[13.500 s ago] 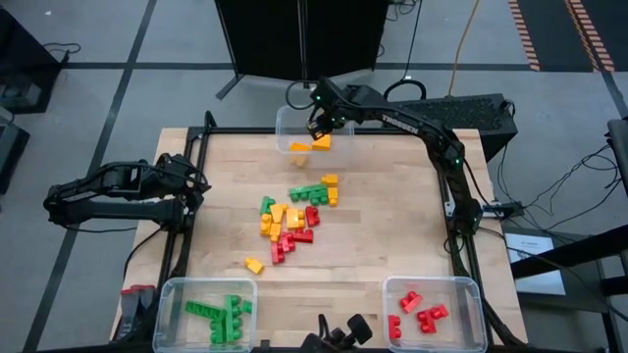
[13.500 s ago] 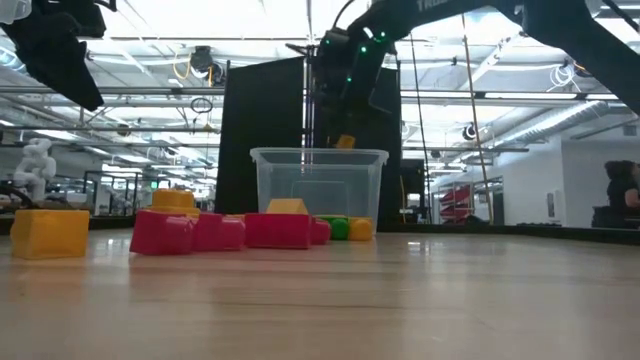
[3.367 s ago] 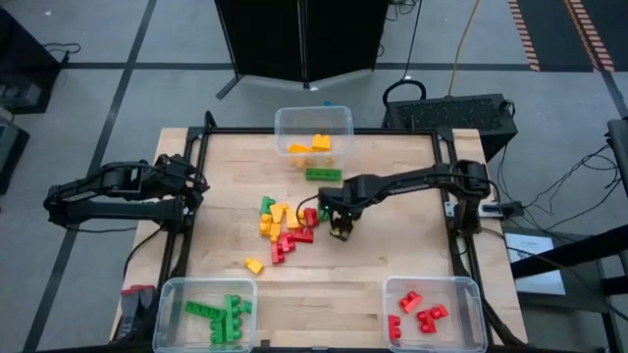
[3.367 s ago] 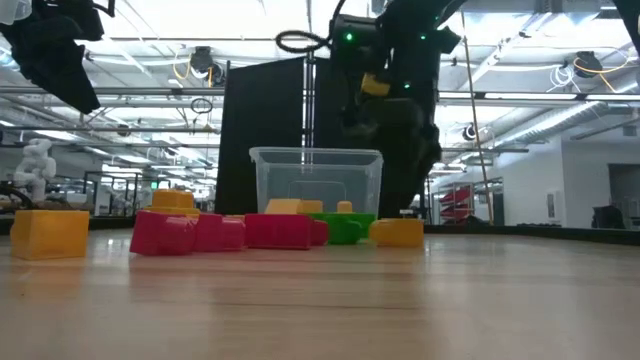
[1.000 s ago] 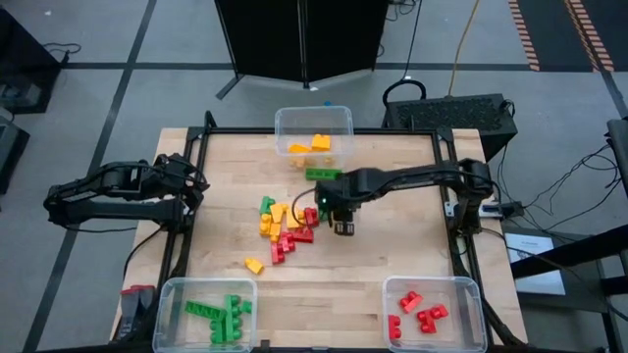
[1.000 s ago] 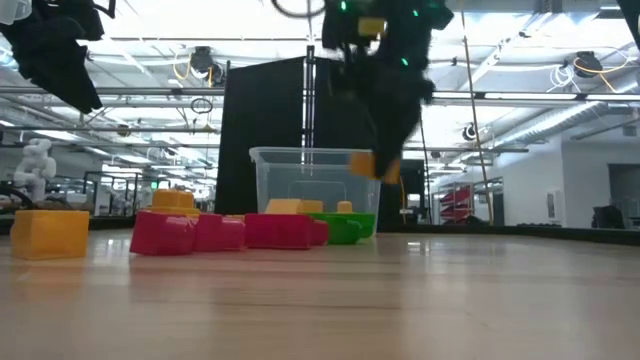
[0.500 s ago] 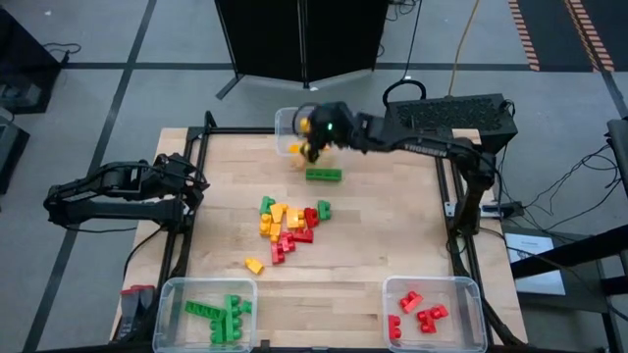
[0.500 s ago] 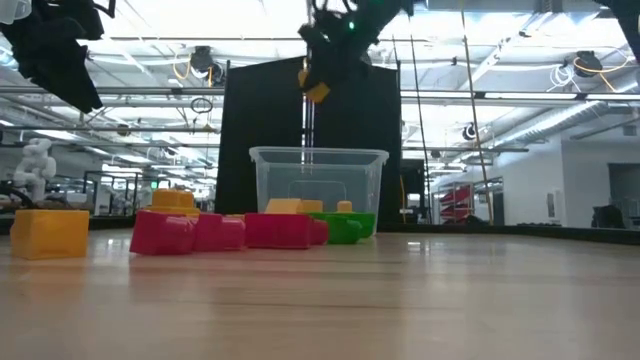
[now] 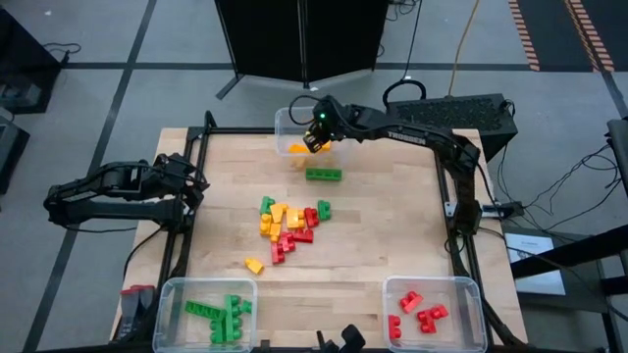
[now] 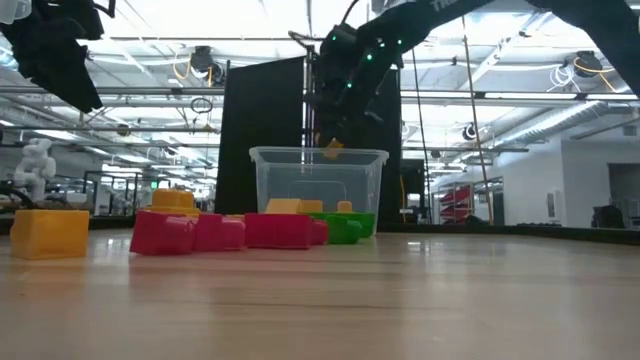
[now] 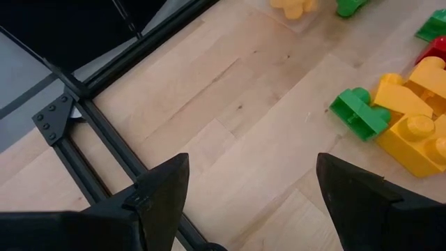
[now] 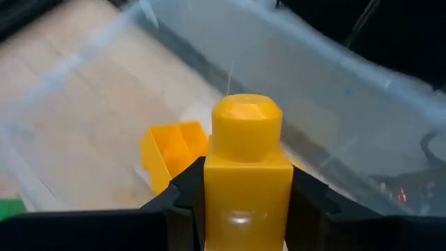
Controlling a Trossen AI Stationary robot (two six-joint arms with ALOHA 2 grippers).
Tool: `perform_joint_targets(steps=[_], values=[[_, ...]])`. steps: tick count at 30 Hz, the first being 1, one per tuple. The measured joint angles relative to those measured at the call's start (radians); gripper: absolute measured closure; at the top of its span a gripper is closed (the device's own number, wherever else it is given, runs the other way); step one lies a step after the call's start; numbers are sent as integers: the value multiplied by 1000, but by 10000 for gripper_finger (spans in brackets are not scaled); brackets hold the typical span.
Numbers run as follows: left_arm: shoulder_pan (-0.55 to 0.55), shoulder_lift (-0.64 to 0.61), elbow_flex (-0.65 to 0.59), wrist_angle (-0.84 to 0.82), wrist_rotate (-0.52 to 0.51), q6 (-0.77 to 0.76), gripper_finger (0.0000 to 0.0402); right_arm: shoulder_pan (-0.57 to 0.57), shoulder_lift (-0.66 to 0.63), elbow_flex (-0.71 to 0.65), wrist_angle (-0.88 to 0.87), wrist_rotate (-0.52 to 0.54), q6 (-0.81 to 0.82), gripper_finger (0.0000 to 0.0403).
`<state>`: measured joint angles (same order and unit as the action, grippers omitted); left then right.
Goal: Sort blocks
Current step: Put the yellow game piece into the top transparent bin, then move the green game piece into the top left of the table
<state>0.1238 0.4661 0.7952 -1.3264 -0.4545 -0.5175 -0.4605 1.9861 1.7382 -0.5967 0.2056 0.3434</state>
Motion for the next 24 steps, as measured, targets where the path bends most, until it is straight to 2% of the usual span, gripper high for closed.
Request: perform_joint_targets(steps=[5,6,12,15,20,24], values=[[0,0,0,0,0,0,114,-3,17,0,-5,-6,-20,288],[0,0,0,0,0,0,114,-3,16,0,3,-6,-29,276],[0,0,0,-1,0,0,114,-5,15,39,-49,-6,-32,130],[0,0,0,-1,0,3,114,-5,15,88,-99,-7,-33,93],[0,0,0,-1,0,6,114,18,15,302,-206,-136,-123,93],[0,0,0,-1,0,6,114,100,11,486,-326,-207,-231,109]])
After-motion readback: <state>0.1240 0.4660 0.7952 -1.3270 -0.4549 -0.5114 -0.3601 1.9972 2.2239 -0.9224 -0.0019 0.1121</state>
